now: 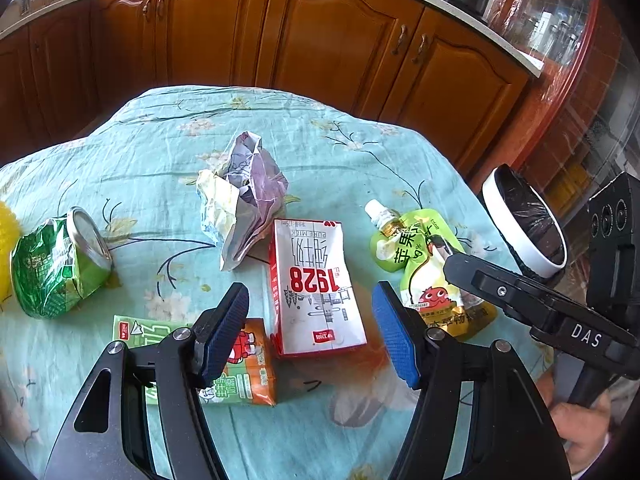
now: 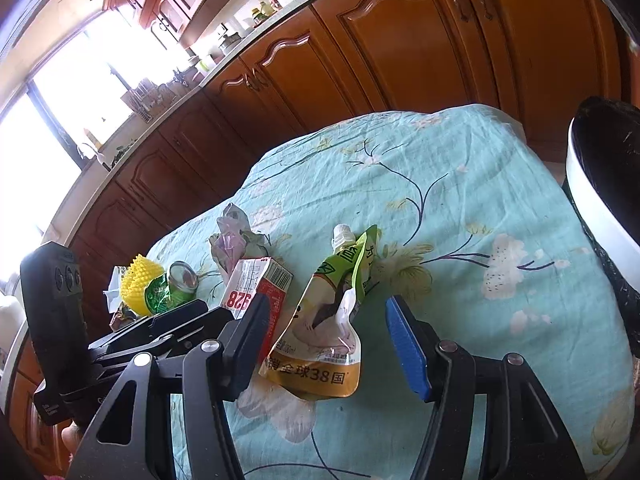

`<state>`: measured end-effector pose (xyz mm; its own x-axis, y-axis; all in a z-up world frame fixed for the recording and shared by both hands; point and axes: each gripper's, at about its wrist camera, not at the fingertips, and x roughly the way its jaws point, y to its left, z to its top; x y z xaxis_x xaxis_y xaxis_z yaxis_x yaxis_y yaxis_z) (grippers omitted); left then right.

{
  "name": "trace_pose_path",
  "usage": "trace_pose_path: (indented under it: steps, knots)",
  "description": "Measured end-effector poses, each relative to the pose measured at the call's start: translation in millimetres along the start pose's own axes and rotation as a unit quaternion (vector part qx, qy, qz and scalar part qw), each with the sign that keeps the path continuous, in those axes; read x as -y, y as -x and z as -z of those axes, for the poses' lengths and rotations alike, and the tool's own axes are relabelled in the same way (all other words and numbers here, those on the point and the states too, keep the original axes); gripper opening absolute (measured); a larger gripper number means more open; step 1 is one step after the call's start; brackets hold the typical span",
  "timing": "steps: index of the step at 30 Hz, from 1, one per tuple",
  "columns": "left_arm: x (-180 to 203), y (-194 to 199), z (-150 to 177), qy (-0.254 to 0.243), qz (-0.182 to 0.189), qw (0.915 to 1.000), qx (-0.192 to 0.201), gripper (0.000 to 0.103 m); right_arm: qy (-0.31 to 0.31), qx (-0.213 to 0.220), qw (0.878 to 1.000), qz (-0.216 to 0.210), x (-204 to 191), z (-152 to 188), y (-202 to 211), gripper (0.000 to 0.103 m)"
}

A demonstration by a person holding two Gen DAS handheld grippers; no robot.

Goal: Collect trash
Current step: 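Grasp white red-printed carton with left gripper while right gripper grasps green drink pouch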

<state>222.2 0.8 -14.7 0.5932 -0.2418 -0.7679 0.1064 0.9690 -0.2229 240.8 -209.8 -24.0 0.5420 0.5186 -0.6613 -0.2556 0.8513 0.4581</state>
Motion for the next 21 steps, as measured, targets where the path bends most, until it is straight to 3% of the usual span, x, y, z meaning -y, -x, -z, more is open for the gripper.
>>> trace_pose_path:
  steps: [7,9,12,15,21]
  knots:
    - [7,-9,-3,-0.011,0.005,0.9999,-0.008,0.065,0.005,-0.023,1.0,0.008,3,0,-19,0.058]
    - [11,-13,-4,-0.018,0.003,0.9998,-0.01,0.065,0.003,-0.03,1.0,0.007,7,2,-22,0.042]
    - [15,-19,-4,-0.029,-0.007,0.9994,-0.014,0.064,0.0,-0.035,0.999,0.003,14,5,-23,0.039]
    - [15,-25,-5,-0.029,0.001,0.9992,-0.026,0.046,-0.002,-0.03,1.0,0.002,17,7,-18,0.038]
    - [19,-21,-2,-0.033,0.005,0.9993,-0.018,0.044,-0.009,-0.017,1.0,-0.001,24,8,-6,0.035]
